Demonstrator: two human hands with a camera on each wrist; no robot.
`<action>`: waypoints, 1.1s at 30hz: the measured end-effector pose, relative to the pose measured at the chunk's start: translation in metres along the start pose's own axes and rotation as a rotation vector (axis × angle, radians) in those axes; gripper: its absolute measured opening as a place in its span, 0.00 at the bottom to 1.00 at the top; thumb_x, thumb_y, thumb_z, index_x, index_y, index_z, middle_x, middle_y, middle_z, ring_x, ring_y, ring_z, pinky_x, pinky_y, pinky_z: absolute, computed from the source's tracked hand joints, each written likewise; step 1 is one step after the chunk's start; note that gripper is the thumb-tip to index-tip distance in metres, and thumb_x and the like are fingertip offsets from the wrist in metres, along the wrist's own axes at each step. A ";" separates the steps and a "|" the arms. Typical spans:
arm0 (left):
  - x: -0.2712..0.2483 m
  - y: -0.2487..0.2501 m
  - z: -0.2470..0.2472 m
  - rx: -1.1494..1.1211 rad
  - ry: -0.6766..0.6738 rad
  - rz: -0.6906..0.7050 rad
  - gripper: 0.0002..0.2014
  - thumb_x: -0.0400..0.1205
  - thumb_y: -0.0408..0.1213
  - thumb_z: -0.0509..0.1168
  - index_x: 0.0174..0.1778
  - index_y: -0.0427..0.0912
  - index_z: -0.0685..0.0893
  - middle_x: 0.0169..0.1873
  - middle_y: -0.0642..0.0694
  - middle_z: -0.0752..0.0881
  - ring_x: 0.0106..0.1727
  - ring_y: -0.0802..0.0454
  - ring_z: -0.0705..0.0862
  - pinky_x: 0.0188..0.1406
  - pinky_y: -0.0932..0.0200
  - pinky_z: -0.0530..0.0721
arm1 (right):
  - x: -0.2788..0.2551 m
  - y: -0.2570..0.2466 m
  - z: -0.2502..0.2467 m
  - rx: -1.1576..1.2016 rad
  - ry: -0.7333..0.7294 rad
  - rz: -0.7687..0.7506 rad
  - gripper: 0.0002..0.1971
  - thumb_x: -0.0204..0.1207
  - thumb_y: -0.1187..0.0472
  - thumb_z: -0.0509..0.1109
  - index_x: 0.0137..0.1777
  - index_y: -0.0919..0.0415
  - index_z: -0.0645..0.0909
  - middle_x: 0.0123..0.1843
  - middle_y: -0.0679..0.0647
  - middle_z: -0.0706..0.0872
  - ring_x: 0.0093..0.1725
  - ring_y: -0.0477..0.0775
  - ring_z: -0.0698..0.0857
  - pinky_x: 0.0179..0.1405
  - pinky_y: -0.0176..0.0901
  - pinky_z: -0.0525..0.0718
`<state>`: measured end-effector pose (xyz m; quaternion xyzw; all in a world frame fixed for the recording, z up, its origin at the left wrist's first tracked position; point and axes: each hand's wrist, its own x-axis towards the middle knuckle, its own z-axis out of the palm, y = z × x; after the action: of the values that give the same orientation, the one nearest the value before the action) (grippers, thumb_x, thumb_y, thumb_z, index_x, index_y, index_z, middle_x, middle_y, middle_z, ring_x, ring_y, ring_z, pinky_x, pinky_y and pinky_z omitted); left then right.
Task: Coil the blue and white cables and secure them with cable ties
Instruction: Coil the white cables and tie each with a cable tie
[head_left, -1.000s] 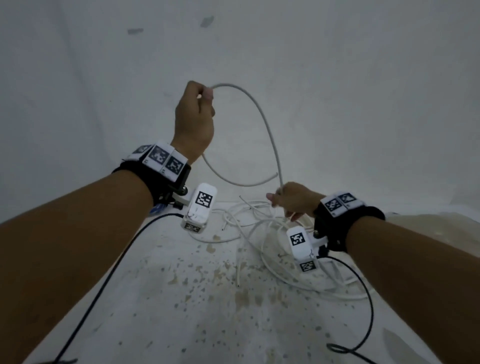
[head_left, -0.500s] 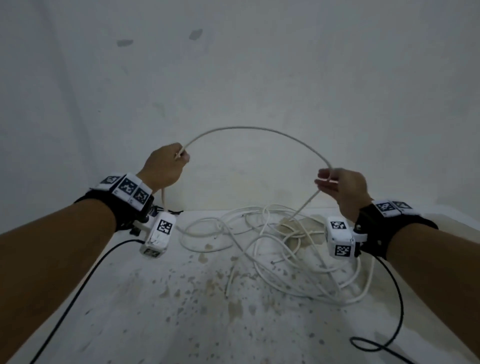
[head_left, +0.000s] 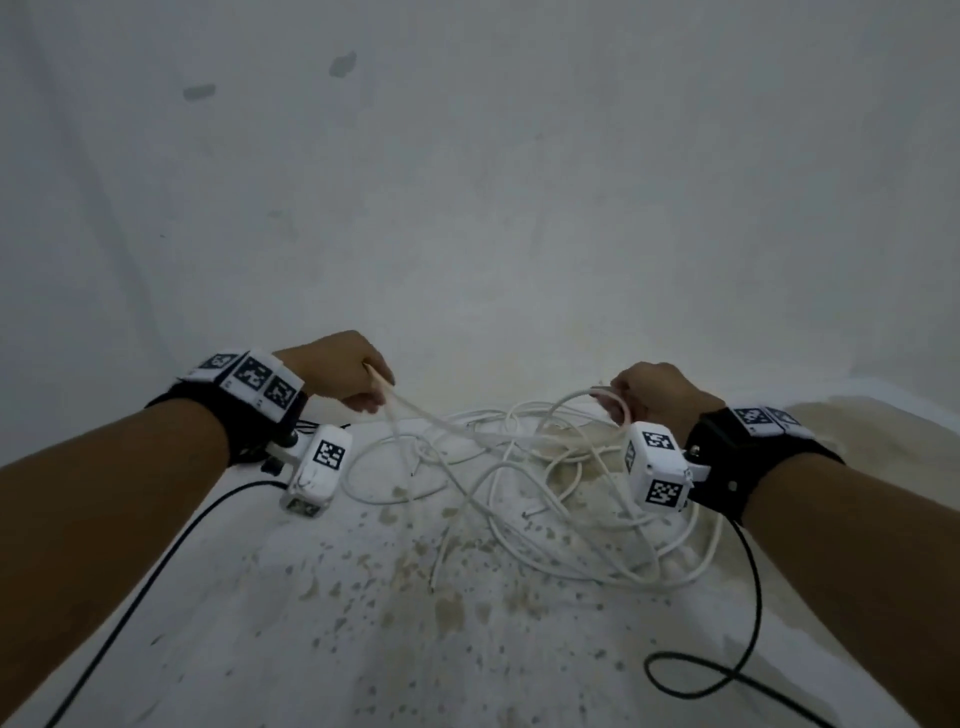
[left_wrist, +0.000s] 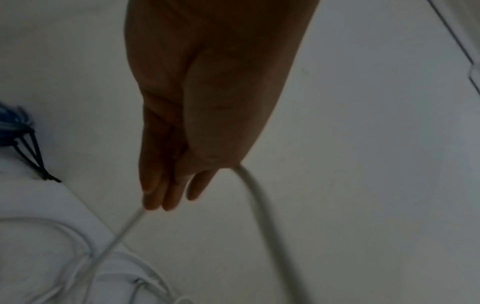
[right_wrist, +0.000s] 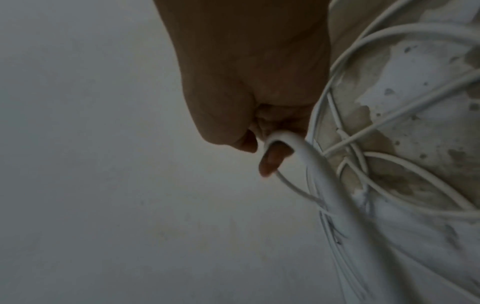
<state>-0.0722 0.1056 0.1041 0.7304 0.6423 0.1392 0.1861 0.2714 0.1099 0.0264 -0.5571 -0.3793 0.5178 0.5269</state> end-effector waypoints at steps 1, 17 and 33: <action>0.000 0.008 -0.001 -0.088 0.015 0.018 0.11 0.85 0.23 0.59 0.57 0.34 0.85 0.47 0.37 0.91 0.47 0.47 0.91 0.44 0.58 0.89 | 0.003 0.001 -0.003 -0.003 0.014 0.008 0.10 0.86 0.69 0.60 0.42 0.69 0.74 0.28 0.59 0.80 0.23 0.51 0.74 0.14 0.33 0.71; 0.066 0.057 0.043 -0.013 0.193 0.310 0.21 0.84 0.38 0.67 0.72 0.44 0.74 0.72 0.40 0.72 0.72 0.45 0.75 0.67 0.57 0.71 | -0.002 -0.001 -0.039 -0.074 0.031 -0.018 0.16 0.89 0.57 0.57 0.49 0.69 0.80 0.22 0.51 0.62 0.19 0.46 0.57 0.15 0.33 0.56; -0.031 0.055 0.094 -1.388 -0.310 -0.386 0.22 0.87 0.46 0.60 0.67 0.30 0.71 0.53 0.25 0.84 0.40 0.35 0.90 0.32 0.47 0.91 | -0.044 -0.041 0.096 0.805 0.046 -0.060 0.15 0.81 0.71 0.46 0.41 0.62 0.73 0.24 0.51 0.64 0.14 0.47 0.59 0.17 0.32 0.59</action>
<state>0.0139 0.0606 0.0457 0.3296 0.4901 0.3736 0.7153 0.1746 0.0927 0.0831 -0.3062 -0.1503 0.5970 0.7261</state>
